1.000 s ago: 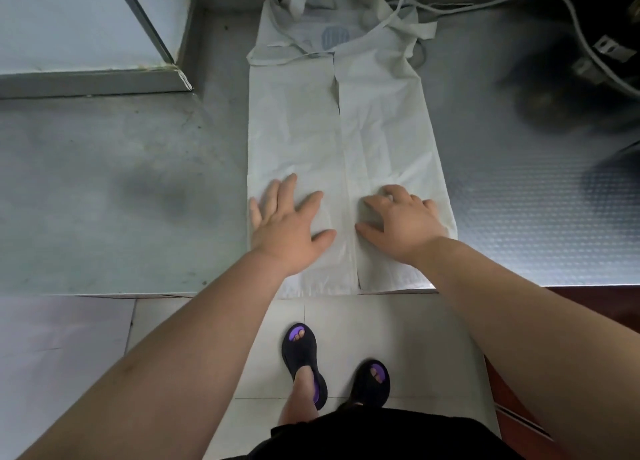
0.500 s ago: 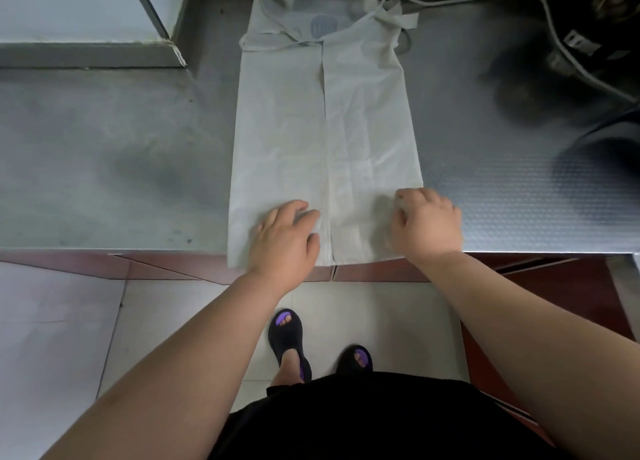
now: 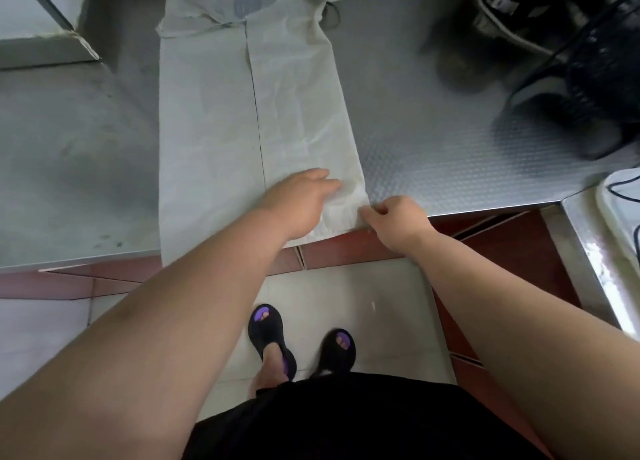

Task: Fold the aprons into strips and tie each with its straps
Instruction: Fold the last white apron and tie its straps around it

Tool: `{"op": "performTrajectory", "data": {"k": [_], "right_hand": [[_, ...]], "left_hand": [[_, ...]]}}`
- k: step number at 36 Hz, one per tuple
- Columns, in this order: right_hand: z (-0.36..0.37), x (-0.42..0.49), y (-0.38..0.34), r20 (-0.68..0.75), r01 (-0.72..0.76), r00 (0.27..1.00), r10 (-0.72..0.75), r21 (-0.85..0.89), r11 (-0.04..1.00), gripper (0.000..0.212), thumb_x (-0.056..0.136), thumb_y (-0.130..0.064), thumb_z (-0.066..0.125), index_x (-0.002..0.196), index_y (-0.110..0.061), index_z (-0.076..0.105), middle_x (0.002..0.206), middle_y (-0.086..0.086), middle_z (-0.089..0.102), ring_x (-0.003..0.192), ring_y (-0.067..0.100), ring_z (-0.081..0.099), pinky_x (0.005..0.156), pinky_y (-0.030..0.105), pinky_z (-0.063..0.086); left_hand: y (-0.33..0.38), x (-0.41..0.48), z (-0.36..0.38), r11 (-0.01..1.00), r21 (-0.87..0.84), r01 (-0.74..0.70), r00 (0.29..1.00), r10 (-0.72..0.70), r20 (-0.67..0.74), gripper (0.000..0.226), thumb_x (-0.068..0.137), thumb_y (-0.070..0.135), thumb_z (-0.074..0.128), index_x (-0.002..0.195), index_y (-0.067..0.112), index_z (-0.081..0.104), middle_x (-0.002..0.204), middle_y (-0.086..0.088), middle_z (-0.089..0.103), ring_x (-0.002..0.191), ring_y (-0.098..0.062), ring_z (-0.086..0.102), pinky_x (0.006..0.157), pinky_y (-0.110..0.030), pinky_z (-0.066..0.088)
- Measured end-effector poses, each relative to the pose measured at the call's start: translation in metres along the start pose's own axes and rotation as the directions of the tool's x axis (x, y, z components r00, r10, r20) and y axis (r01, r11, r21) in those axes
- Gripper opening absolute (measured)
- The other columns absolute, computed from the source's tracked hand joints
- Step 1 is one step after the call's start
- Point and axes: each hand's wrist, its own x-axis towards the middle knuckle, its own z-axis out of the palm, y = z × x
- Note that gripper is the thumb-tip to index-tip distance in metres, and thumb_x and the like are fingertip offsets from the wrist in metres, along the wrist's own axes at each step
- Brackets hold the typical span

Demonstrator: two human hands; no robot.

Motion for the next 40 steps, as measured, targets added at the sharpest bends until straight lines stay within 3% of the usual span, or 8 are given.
{"op": "performTrajectory", "data": {"k": [10, 14, 18, 23, 27, 32, 35, 40], "right_hand": [[0.007, -0.01, 0.016, 0.085, -0.06, 0.995, 0.044, 0.201, 0.978, 0.029, 0.093, -0.025, 0.05, 0.068, -0.014, 0.055, 0.076, 0.006, 0.059, 0.061, 0.018, 0.047, 0.054, 0.027, 0.036], [0.004, -0.014, 0.01, -0.038, 0.007, 0.999, -0.008, -0.012, 1.0, 0.018, 0.09, -0.03, 0.054, 0.084, -0.014, 0.054, 0.084, 0.003, 0.058, 0.08, 0.024, 0.054, 0.068, 0.03, 0.042], [0.009, -0.014, -0.005, -0.179, 0.294, 0.914, -0.364, -0.327, 0.898, 0.028, 0.087, -0.028, 0.057, 0.107, -0.007, 0.059, 0.108, 0.012, 0.057, 0.101, 0.032, 0.052, 0.086, 0.037, 0.042], [0.022, -0.01, -0.026, -0.025, 0.556, 0.767, -0.641, -0.472, 0.684, 0.029, 0.075, -0.027, 0.057, 0.088, -0.003, 0.068, 0.093, 0.015, 0.064, 0.084, 0.038, 0.062, 0.075, 0.04, 0.045], [0.033, -0.006, -0.037, 0.186, 0.571, 0.799, -0.572, -0.533, 0.625, 0.056, 0.083, -0.051, 0.055, 0.129, -0.019, 0.052, 0.132, 0.005, 0.047, 0.123, 0.026, 0.042, 0.1, 0.035, 0.025], [0.051, -0.009, -0.04, 0.28, 0.579, 0.801, -0.528, -0.588, 0.565, 0.071, 0.078, -0.058, 0.061, 0.139, -0.03, 0.037, 0.142, 0.002, 0.032, 0.127, 0.024, 0.037, 0.105, 0.036, 0.02], [0.054, -0.009, -0.038, 0.246, 0.546, 0.81, -0.532, -0.646, 0.533, 0.061, 0.085, -0.041, 0.059, 0.138, -0.027, 0.034, 0.137, 0.005, 0.033, 0.121, 0.026, 0.04, 0.103, 0.035, 0.023], [0.057, -0.007, -0.04, 0.227, 0.524, 0.818, -0.529, -0.673, 0.522, 0.055, 0.088, -0.031, 0.054, 0.138, -0.022, 0.034, 0.132, 0.007, 0.036, 0.115, 0.027, 0.043, 0.1, 0.033, 0.025]], "left_hand": [[0.0, -0.004, 0.015, 0.999, -0.037, 0.025, 1.0, -0.025, -0.004, 0.051, 0.097, 0.003, 0.035, 0.144, 0.023, 0.038, 0.157, 0.0, 0.021, 0.144, -0.019, 0.015, 0.114, -0.021, 0.008], [0.003, -0.003, 0.005, 1.0, -0.023, 0.021, 0.999, -0.021, 0.027, 0.05, 0.096, 0.002, 0.036, 0.142, 0.021, 0.041, 0.156, -0.001, 0.024, 0.145, -0.02, 0.013, 0.115, -0.028, 0.007], [0.0, -0.022, -0.007, 0.993, -0.114, 0.02, 0.967, -0.048, -0.249, 0.039, 0.088, 0.003, 0.049, 0.125, 0.011, 0.06, 0.138, -0.009, 0.05, 0.135, -0.03, 0.037, 0.11, -0.039, 0.023], [-0.033, -0.068, -0.011, 0.97, -0.192, 0.149, 0.87, -0.221, -0.44, 0.041, 0.081, 0.023, 0.043, 0.108, 0.005, 0.069, 0.116, -0.015, 0.061, 0.108, -0.039, 0.054, 0.094, -0.038, 0.041], [-0.056, -0.102, -0.006, 0.966, -0.115, 0.233, 0.854, -0.26, -0.45, 0.044, 0.076, 0.037, 0.04, 0.094, 0.009, 0.069, 0.101, -0.011, 0.06, 0.094, -0.036, 0.057, 0.086, -0.041, 0.044], [-0.071, -0.13, -0.002, 0.951, 0.079, 0.298, 0.92, -0.264, -0.291, 0.06, 0.058, 0.06, 0.051, 0.1, 0.018, 0.061, 0.103, -0.002, 0.054, 0.101, -0.026, 0.05, 0.087, -0.037, 0.037], [-0.079, -0.129, 0.007, 0.943, 0.19, 0.274, 0.95, -0.235, -0.204, 0.06, 0.056, 0.035, 0.079, 0.108, 0.013, 0.059, 0.108, -0.006, 0.052, 0.103, -0.031, 0.051, 0.089, -0.039, 0.04], [-0.081, -0.121, 0.013, 0.949, 0.174, 0.261, 0.932, -0.201, -0.303, 0.057, 0.049, 0.005, 0.081, 0.103, 0.009, 0.061, 0.101, -0.011, 0.057, 0.09, -0.035, 0.056, 0.078, -0.04, 0.047]]}}
